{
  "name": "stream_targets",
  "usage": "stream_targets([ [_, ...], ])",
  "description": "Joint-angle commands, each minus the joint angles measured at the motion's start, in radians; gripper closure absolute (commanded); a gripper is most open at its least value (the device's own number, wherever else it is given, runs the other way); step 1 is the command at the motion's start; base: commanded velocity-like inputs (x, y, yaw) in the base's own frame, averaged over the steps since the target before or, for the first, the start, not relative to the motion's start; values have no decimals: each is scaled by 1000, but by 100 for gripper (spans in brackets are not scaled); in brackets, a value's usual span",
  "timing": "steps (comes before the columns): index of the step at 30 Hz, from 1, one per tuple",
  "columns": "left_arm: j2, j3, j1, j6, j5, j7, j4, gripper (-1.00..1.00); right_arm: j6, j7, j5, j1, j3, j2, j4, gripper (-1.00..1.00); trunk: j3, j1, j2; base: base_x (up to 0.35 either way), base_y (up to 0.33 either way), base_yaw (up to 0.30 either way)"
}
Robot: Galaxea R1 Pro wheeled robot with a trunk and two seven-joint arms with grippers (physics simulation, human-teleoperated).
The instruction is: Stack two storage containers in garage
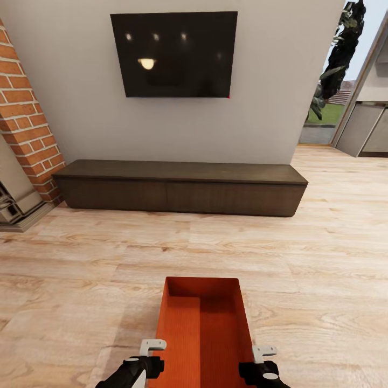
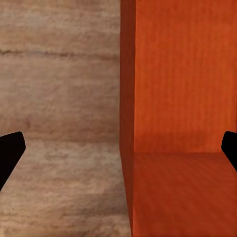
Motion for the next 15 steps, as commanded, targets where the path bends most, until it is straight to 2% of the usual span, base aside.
stream_targets([
  [1, 0, -1, 0, 7, -1, 3, -2, -100, -3, -4, -10, -1, 9, 0, 0, -100, -1, 0, 0, 0, 0, 0],
  [6, 0, -1, 0, 13, 0, 3, -3, -100, -3, -3, -10, -1, 8, 0, 0, -100, -16, 19, -35, 0, 0, 0],
  [15, 0, -1, 0, 14, 1, 2, -6, -100, -4, -1, -10, -1, 9, 0, 0, -100, -16, 19, -35, 0, 0, 0],
])
